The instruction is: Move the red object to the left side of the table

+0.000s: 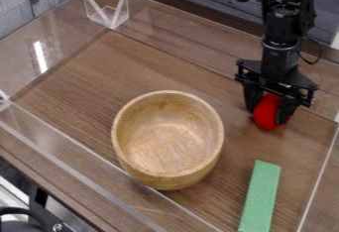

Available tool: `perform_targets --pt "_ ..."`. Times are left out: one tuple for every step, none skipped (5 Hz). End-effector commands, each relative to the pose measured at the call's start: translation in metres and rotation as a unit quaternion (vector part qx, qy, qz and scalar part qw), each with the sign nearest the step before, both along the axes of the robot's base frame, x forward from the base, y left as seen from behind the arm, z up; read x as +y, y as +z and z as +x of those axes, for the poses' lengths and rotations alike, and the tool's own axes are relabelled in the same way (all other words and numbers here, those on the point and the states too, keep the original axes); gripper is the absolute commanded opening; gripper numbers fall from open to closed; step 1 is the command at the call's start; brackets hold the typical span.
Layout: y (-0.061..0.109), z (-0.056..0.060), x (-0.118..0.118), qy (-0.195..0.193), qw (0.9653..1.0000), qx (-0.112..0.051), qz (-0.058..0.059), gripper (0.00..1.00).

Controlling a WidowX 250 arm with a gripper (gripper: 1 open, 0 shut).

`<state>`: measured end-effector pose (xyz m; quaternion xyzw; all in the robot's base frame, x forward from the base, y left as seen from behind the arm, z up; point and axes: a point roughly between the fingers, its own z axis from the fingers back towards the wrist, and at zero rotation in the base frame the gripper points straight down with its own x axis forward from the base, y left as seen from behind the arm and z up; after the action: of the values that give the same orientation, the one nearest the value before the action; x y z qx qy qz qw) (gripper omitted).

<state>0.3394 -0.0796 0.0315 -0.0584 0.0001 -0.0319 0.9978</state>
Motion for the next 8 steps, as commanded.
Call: perform_targets --pt "0.027 0.008 0.002 -0.001 0.9993 -0.036 -0.012 1.0" --pt "0.033 0.006 0.001 -0.007 0.999 -0.04 -0.02 0.0" --pt "0.037 0.005 -0.002 -0.015 0.9988 -0.041 -0.023 1.0" --pt "0.041 0.004 -0.004 -0.022 0.9985 -0.041 -0.027 1.0" --pt "0.035 0.005 -0.005 -0.021 0.9989 -0.034 -0.025 0.0" --pt "0.031 0.004 -0.007 -0.023 0.9992 -0.025 -0.021 1.0" --pt "0.027 0.004 -0.009 -0.025 0.9994 -0.018 -0.018 1.0" --pt "0.025 0.004 -0.01 -0.026 0.9994 -0.016 -0.018 0.0"
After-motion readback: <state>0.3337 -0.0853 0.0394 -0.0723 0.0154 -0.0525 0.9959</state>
